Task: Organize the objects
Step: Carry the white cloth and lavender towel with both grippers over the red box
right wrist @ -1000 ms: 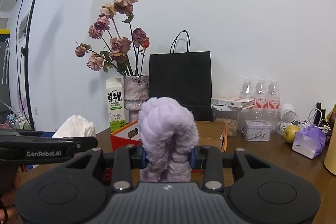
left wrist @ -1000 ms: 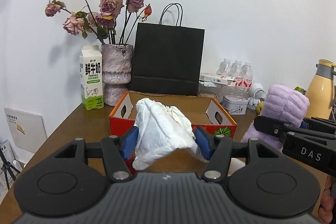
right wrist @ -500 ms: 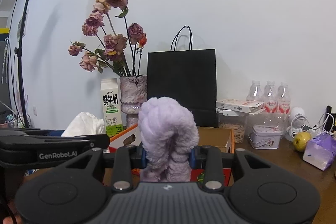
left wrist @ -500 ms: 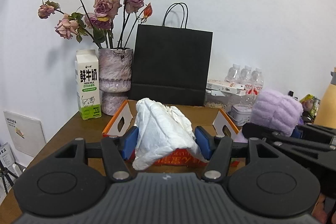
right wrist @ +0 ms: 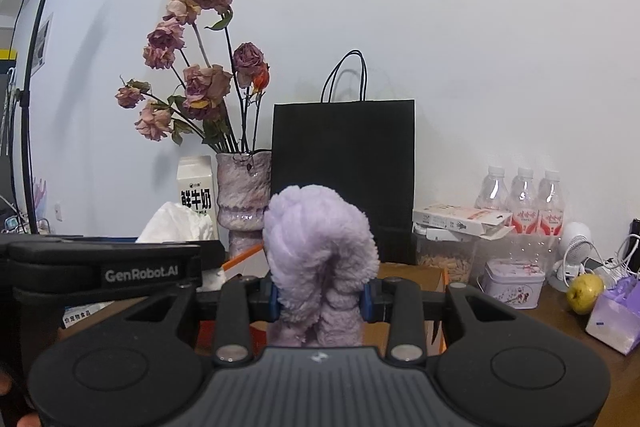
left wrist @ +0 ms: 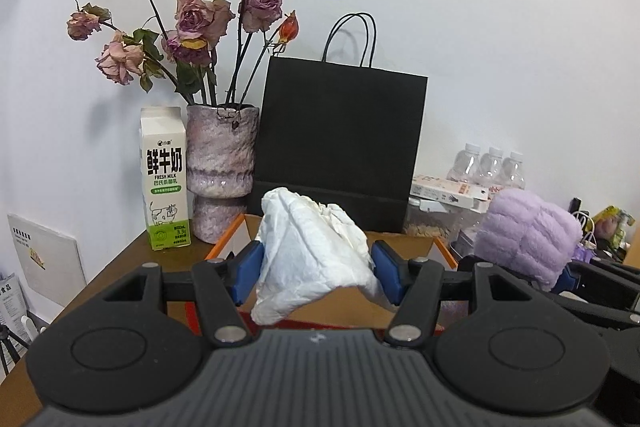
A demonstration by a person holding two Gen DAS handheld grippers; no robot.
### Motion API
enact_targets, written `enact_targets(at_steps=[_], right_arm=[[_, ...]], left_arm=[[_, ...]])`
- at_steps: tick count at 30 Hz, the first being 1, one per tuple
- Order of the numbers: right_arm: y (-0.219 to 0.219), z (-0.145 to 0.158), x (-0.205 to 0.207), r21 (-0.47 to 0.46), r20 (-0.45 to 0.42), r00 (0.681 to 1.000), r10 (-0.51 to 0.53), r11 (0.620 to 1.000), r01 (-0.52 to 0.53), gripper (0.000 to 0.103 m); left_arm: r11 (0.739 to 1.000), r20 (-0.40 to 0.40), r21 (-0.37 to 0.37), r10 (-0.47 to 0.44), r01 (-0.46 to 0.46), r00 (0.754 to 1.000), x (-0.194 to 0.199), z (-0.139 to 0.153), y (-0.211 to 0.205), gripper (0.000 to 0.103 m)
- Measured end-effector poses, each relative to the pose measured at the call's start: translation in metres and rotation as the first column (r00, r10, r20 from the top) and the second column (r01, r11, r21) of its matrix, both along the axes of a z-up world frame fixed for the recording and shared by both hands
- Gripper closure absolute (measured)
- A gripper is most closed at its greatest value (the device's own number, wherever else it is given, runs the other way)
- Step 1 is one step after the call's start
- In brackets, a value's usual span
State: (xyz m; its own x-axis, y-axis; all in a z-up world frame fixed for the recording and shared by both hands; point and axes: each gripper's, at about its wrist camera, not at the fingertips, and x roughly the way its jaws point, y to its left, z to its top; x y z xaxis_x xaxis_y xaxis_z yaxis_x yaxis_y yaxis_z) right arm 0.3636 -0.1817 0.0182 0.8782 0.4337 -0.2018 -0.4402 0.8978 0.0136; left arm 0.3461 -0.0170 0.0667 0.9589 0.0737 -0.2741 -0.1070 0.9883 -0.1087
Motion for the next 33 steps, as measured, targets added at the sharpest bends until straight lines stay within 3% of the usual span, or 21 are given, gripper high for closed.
enact_targets(at_steps=[17, 33], right_arm=[[0.004, -0.005, 0.071, 0.014, -0.032, 0.999, -0.021, 1.000, 0.022, 0.069], [0.020, -0.034, 0.132, -0.056, -0.124, 0.992, -0.021, 0.998, 0.015, 0.069]], left_arm=[[1.000, -0.021, -0.006, 0.016, -0.016, 1.000, 0.063, -0.005, 0.009, 0.042], [1.000, -0.068, 0.006, 0.027, -0.027, 0.997, 0.117, -0.019, 0.020, 0.042]])
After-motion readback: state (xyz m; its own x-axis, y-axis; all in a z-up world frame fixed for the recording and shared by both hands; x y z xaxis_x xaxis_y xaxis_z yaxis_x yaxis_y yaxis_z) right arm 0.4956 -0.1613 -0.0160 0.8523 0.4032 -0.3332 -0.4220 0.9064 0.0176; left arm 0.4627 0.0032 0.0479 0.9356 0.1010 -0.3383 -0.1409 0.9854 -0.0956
